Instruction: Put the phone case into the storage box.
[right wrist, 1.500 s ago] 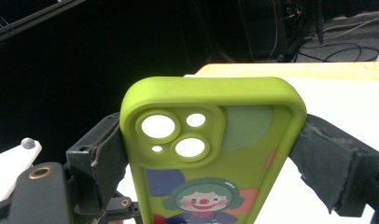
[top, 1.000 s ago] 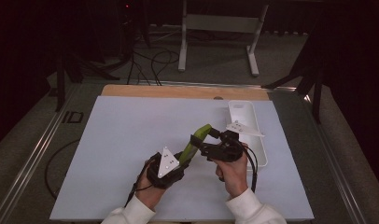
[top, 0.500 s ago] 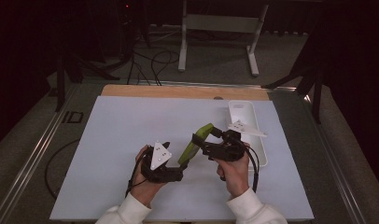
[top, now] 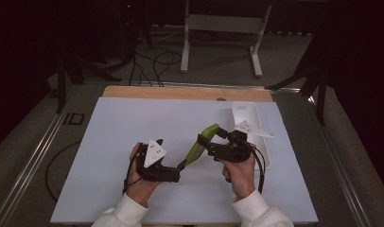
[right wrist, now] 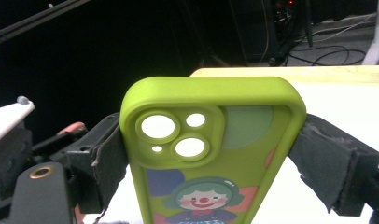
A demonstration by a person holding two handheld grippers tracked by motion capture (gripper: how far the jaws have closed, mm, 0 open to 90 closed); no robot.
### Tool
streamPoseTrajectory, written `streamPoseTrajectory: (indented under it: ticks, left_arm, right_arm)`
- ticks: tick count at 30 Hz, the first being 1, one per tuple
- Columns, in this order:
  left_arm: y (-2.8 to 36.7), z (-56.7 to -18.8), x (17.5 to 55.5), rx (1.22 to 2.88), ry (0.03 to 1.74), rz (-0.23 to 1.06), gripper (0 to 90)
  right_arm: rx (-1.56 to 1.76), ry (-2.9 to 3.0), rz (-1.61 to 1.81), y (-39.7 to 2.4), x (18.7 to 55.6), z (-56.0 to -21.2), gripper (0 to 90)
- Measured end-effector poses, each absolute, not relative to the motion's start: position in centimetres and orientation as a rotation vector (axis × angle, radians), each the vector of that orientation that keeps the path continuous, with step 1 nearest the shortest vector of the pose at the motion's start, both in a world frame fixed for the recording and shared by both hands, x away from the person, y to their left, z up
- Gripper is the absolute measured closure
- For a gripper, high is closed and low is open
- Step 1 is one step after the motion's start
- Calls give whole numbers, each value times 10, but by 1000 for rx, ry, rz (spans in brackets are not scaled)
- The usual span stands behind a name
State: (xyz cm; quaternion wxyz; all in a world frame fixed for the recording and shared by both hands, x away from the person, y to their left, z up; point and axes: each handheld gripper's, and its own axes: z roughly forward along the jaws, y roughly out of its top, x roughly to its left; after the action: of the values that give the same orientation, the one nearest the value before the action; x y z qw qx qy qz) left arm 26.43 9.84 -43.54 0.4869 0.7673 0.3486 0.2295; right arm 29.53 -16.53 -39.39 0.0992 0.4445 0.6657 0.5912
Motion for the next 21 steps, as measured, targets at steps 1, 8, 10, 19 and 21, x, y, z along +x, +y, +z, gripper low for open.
streamPoseTrajectory:
  ticks: [1, 8, 10, 19, 21]
  left_arm:
    - [101, -435, 264, 1863, 852, 562, 0]
    - [123, -433, 265, 1855, 876, 581, 0]
    - [129, -432, 264, 1847, 882, 595, 0]
    - [160, -430, 261, 1817, 910, 616, 0]
    - [170, -433, 259, 1807, 917, 616, 0]
  right_arm:
    - [1317, 1969, 1748, -166, 295, -394, 160]
    - [1319, 1951, 1750, -171, 298, -389, 159]
    - [1320, 1944, 1755, -171, 298, -388, 160]
    - [1321, 1937, 1748, -175, 299, -386, 159]
    - [1322, 1930, 1748, -176, 300, -385, 159]
